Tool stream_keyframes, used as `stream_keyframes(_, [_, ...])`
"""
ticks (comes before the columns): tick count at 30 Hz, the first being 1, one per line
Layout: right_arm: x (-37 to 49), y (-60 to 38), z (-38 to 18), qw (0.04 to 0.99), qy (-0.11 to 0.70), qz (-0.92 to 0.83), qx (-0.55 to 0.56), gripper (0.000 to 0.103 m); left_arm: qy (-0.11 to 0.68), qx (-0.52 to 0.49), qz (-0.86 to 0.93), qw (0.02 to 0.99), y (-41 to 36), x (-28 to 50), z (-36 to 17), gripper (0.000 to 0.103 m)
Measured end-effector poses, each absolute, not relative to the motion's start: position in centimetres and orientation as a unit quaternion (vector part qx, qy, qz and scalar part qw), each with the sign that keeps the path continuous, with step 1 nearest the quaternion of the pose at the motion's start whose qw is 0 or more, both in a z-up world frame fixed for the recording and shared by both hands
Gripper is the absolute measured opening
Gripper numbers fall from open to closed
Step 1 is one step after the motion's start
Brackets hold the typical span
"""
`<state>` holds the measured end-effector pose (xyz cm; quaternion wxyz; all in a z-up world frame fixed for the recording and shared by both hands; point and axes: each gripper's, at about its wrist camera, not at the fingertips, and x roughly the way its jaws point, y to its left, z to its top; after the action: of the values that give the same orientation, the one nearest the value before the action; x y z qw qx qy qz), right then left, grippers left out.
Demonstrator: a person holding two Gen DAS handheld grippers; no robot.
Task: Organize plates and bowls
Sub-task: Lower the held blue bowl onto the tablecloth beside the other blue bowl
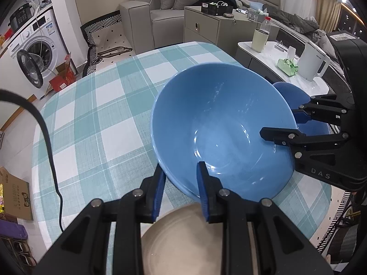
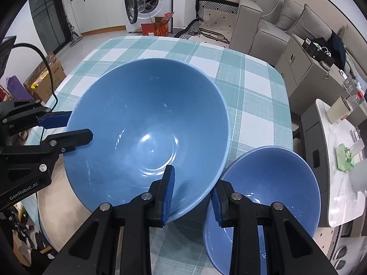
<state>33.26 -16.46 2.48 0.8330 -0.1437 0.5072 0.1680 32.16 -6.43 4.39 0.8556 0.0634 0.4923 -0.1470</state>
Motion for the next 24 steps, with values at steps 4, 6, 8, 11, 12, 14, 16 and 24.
stream_keyframes(4, [33.0, -15.9, 2.4, 0.831, 0.507, 0.162, -0.163, 0.031, 0.494, 0.067, -0.147, 0.854, -6.5, 32.0, 4.4, 0.025])
stream_keyframes(6, [33.0, -15.7, 2.4, 0.829, 0.508, 0.161, -0.170, 0.031, 0.496, 0.067, -0.146, 0.853, -6.5, 32.0, 4.2, 0.025])
stream_keyframes(8, [32.9, -15.6, 2.4, 0.828, 0.509, 0.159, -0.176, 0.031, 0.499, 0.067, -0.147, 0.852, -6.5, 32.0, 4.0, 0.025])
stream_keyframes(11, [32.6, -15.3, 2.4, 0.828, 0.504, 0.153, -0.193, 0.031, 0.501, 0.071, -0.147, 0.850, -6.6, 31.9, 3.9, 0.026])
stream_keyframes(12, [32.5, -15.2, 2.4, 0.828, 0.503, 0.152, -0.198, 0.031, 0.501, 0.071, -0.147, 0.850, -6.6, 31.9, 3.8, 0.026])
stream_keyframes(14, [32.5, -15.0, 2.4, 0.827, 0.502, 0.150, -0.205, 0.032, 0.503, 0.071, -0.146, 0.849, -6.6, 32.0, 3.8, 0.026])
stream_keyframes(16, [32.5, -14.9, 2.4, 0.826, 0.501, 0.149, -0.211, 0.033, 0.504, 0.073, -0.147, 0.848, -6.7, 31.9, 3.7, 0.026])
stream_keyframes(24, [32.4, -14.5, 2.0, 0.820, 0.502, 0.148, -0.230, 0.038, 0.509, 0.076, -0.150, 0.844, -6.7, 31.9, 3.5, 0.028])
